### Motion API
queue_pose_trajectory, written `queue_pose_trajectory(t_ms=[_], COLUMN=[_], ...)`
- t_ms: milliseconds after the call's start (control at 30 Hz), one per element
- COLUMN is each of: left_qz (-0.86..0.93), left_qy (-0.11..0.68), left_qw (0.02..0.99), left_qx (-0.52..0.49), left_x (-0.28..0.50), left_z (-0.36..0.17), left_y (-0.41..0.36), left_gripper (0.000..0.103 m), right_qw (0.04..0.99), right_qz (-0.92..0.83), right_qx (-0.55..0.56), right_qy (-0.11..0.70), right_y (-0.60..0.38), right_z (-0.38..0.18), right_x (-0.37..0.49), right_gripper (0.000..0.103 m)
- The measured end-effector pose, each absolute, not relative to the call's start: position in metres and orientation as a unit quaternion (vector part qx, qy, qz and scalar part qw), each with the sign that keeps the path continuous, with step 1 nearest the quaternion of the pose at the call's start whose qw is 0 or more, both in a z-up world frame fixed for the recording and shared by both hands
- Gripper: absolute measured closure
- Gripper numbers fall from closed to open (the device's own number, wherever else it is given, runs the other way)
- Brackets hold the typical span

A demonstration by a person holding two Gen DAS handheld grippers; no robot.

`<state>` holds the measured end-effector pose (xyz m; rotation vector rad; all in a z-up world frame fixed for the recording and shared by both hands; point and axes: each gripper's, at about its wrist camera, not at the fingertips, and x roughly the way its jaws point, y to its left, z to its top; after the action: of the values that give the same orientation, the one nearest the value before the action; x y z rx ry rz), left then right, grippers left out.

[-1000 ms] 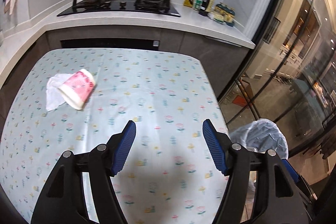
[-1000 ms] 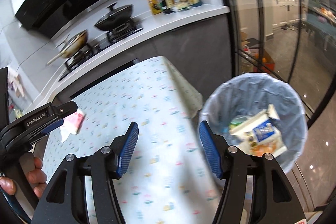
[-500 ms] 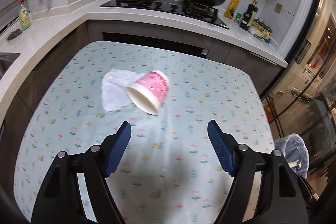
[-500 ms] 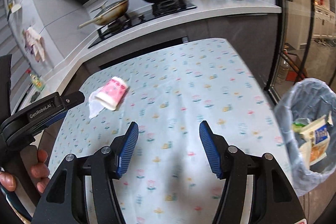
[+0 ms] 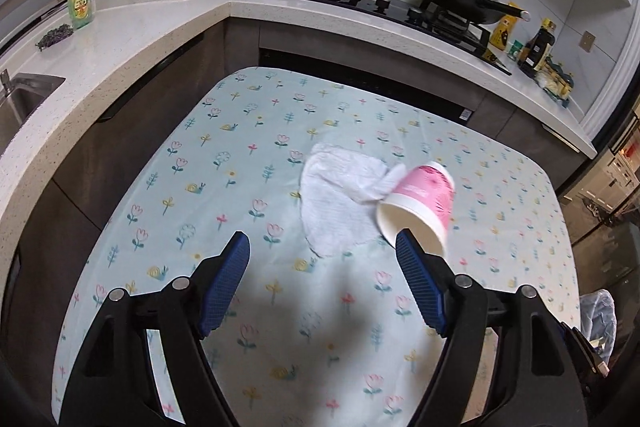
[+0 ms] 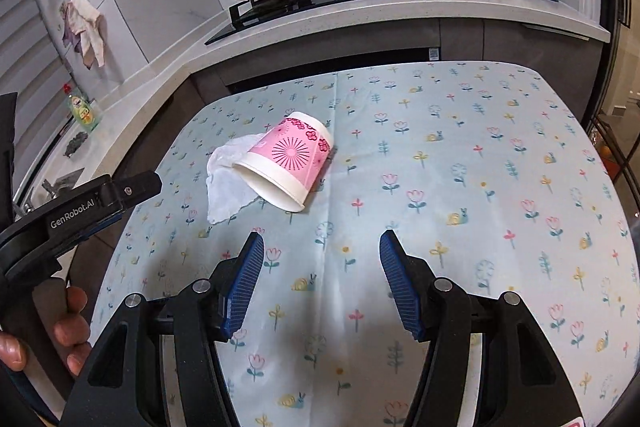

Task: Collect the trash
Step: 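Move both tools back over the pink cup and white napkin, then grasp the pink paper cup with the right gripper while the left grasps the white napkin, then carry the cup and napkin over the bin and open both grippers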

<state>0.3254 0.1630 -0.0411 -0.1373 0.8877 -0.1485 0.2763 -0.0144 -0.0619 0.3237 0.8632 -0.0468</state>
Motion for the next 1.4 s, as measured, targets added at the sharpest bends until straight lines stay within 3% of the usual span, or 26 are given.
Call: queue_pose_trajectory(t_ms=[600, 700, 800, 867, 900, 967, 1033, 1100, 1200, 1400], left_qz=[-0.085, -0.087, -0.090, -0.093, -0.099, -0.099, -0.114, -0.118, -0.125, -0.144], left_qy=[0.464, 0.474, 0.483, 0.486, 0.490, 0.488, 0.491, 0.491, 0.485, 0.462], left_qw=[0.878, 0.872, 0.866, 0.864, 0.861, 0.864, 0.860, 0.861, 0.864, 0.873], left_qx=[-0.082, -0.088, -0.096, -0.094, -0.093, -0.079, -0.072, -0.064, -0.055, -0.052], left_x=[0.415, 0.426, 0.432, 0.432, 0.432, 0.429, 0.424, 0.418, 0.406, 0.372], left_z=[-0.095, -0.106, -0.115, -0.118, -0.119, -0.119, -0.118, -0.116, -0.108, -0.077], left_y=[0.155, 0.150, 0.145, 0.139, 0.136, 0.128, 0.120, 0.113, 0.103, 0.085], left_gripper=[0.021, 0.021, 0.022, 0.029, 0.040, 0.051, 0.074, 0.089, 0.094, 0.096], right_qw=[0.889, 0.889, 0.886, 0.886, 0.887, 0.888, 0.890, 0.891, 0.892, 0.895], right_qz=[-0.037, -0.042, -0.045, -0.047, -0.049, -0.051, -0.054, -0.058, -0.067, -0.088], right_qx=[0.153, 0.156, 0.169, 0.175, 0.177, 0.182, 0.184, 0.187, 0.192, 0.206], right_qy=[0.430, 0.430, 0.430, 0.426, 0.424, 0.419, 0.414, 0.410, 0.404, 0.385], right_y=[-0.012, -0.021, -0.031, -0.038, -0.041, -0.048, -0.053, -0.059, -0.070, -0.099], right_z=[-0.111, -0.114, -0.116, -0.115, -0.114, -0.110, -0.107, -0.102, -0.095, -0.072], right_x=[0.357, 0.358, 0.357, 0.355, 0.353, 0.348, 0.342, 0.334, 0.320, 0.281], right_gripper=[0.047, 0.060, 0.082, 0.094, 0.094, 0.095, 0.096, 0.096, 0.097, 0.097])
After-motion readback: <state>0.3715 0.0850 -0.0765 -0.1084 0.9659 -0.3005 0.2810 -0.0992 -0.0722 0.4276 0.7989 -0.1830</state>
